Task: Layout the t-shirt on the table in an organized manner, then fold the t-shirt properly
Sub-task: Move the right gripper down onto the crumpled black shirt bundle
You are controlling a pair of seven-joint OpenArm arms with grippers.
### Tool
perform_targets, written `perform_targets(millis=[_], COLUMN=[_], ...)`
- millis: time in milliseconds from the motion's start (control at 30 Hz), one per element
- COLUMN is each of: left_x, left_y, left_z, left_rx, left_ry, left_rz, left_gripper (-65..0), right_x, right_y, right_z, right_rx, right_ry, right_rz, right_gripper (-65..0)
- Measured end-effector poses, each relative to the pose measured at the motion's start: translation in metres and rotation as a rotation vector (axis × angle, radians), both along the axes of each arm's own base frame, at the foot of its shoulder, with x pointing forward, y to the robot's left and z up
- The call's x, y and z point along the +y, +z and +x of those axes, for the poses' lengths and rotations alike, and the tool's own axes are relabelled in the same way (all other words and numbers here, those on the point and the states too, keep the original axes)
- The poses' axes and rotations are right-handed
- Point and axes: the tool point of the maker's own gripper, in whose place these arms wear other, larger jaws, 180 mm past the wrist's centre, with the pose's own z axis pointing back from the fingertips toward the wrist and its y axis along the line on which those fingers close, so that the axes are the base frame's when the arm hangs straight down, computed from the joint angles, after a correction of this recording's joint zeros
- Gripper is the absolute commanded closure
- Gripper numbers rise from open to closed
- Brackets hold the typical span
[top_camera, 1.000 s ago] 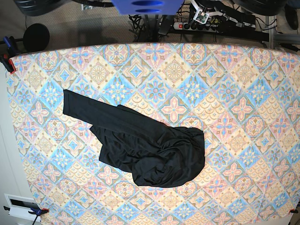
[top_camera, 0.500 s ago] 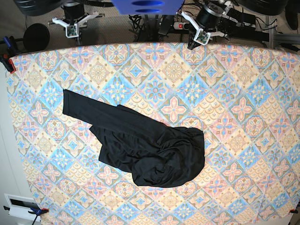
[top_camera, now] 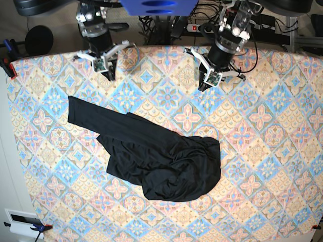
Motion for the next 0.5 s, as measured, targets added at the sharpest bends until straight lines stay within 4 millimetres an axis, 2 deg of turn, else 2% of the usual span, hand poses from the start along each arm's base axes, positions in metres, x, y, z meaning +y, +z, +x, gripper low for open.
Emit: perform_targets(millis=[67,133,200,367,500], left_x=[0.007,0.009,0.008,0.004,0.002], left_y=[0.006,0.012,0.017,0.024,0.022], left_z=[0.015,0.026,0.034,0.042,0.039], left_rx=[-0.014,-0.035,-0.055,-0.074,-0.066], left_ry=[0.011,0.016,0.011,0.003,-0.006], left_rz=[0.028,0.035,0.035,0.024,0.025], left_gripper=[-6.7,-11.1,-15.4,-23.0,-24.0], right_x=[0.020,0.048,0.070,0.091,0.105], right_y=[0.009,0.012,0.024,0.053,0.064], right_z=[0.010,0.013,0.024,0.055,0.080], right_rx=[-0.039,-0.037,-0.084,-0.200,-0.214], right_ry=[0.040,0.106,0.159,0.212,0.261], right_rz=[0.035,0.075,0.109,0.130,0.111], right_gripper=[-3.3,-3.4,-3.4,-3.4,-3.4])
